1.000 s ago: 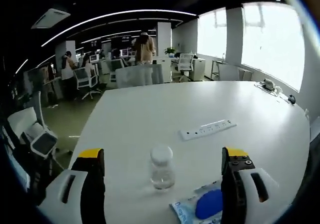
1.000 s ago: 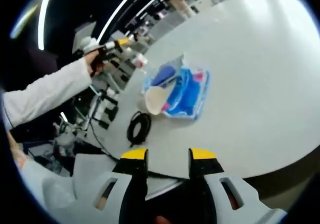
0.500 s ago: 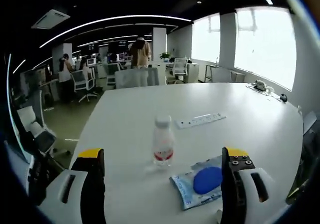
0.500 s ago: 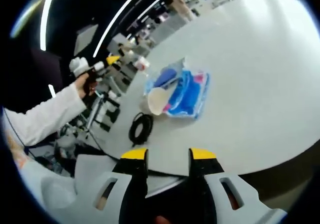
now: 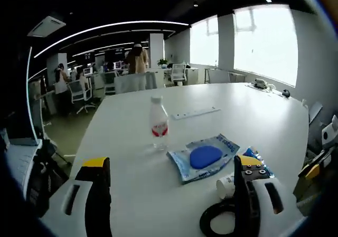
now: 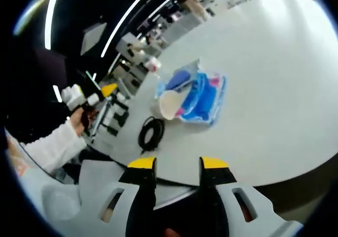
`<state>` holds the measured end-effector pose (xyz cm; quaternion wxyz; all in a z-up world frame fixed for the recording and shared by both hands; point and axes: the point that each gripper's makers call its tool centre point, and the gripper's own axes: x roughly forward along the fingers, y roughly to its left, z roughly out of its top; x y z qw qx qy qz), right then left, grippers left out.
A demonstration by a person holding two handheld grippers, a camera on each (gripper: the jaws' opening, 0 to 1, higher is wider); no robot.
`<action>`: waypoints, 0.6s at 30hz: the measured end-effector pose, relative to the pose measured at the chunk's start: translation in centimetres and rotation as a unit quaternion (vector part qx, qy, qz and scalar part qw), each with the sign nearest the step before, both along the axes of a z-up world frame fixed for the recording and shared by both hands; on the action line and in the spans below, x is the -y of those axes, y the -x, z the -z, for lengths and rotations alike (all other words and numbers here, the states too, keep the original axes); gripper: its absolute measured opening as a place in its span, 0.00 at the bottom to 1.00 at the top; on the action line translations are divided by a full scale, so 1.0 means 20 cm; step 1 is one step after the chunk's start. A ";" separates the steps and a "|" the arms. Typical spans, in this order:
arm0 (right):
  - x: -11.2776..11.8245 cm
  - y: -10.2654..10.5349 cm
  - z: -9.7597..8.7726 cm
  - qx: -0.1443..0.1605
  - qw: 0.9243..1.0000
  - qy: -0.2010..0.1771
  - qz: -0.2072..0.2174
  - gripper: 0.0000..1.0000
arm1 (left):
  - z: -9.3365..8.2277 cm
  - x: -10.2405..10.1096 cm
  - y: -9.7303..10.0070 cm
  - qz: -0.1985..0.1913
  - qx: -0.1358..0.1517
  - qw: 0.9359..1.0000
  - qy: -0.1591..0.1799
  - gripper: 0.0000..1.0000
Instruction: Arrange the tabletop items into an orderly group along one side of the table until the central work area is clear of visible clutter.
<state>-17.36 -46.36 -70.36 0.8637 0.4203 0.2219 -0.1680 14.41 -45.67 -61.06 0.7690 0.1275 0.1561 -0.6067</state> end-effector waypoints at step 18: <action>-0.04 -0.03 0.00 -0.026 0.999 0.008 -0.032 0.30 | 0.10 -0.48 0.36 0.045 0.047 0.998 0.019 1.00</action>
